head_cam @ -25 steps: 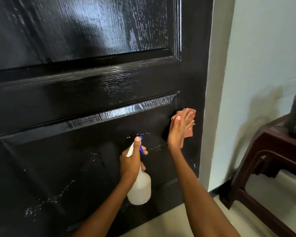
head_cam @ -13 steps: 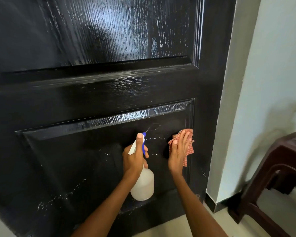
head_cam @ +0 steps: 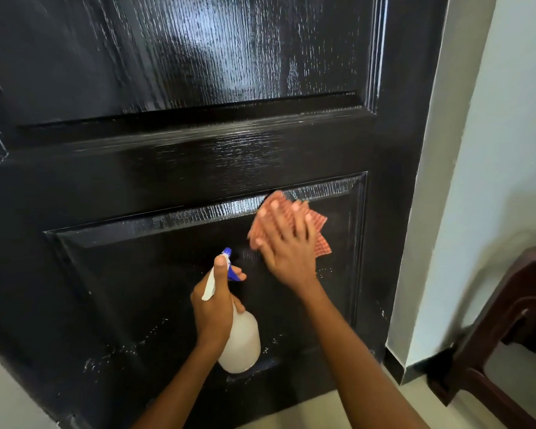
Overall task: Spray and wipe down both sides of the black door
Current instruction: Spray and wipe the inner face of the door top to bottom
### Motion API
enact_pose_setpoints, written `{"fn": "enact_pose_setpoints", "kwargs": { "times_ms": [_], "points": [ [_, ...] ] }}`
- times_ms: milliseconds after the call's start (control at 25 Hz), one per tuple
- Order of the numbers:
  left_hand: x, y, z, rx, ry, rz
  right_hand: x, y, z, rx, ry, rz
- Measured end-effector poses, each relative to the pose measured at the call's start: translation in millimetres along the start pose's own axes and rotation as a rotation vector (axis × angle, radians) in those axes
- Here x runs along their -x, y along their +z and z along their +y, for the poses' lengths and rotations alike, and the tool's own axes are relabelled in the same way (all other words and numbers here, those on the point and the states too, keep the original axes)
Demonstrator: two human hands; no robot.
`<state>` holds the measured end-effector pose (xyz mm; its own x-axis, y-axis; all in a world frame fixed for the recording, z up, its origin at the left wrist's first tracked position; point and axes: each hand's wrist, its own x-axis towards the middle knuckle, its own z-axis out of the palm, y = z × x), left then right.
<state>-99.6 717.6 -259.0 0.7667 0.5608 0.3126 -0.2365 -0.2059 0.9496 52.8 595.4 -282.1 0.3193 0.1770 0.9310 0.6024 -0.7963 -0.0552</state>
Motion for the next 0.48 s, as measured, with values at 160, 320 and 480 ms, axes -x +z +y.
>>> {"fn": "enact_pose_setpoints", "kwargs": {
  "times_ms": [160,320,480],
  "points": [
    [-1.5,0.8,-4.1,-0.044,-0.063,-0.055,5.2,-1.5,41.1,-0.040,0.409,0.085],
    [6.8,-7.6,-4.9,-0.047,-0.070,-0.076,46.7,8.9,30.6,-0.373,1.058,0.204],
    [12.8,-28.8,-12.2,-0.067,-0.066,-0.029,28.3,12.5,-9.9,-0.363,1.062,0.160]
  ]
}}
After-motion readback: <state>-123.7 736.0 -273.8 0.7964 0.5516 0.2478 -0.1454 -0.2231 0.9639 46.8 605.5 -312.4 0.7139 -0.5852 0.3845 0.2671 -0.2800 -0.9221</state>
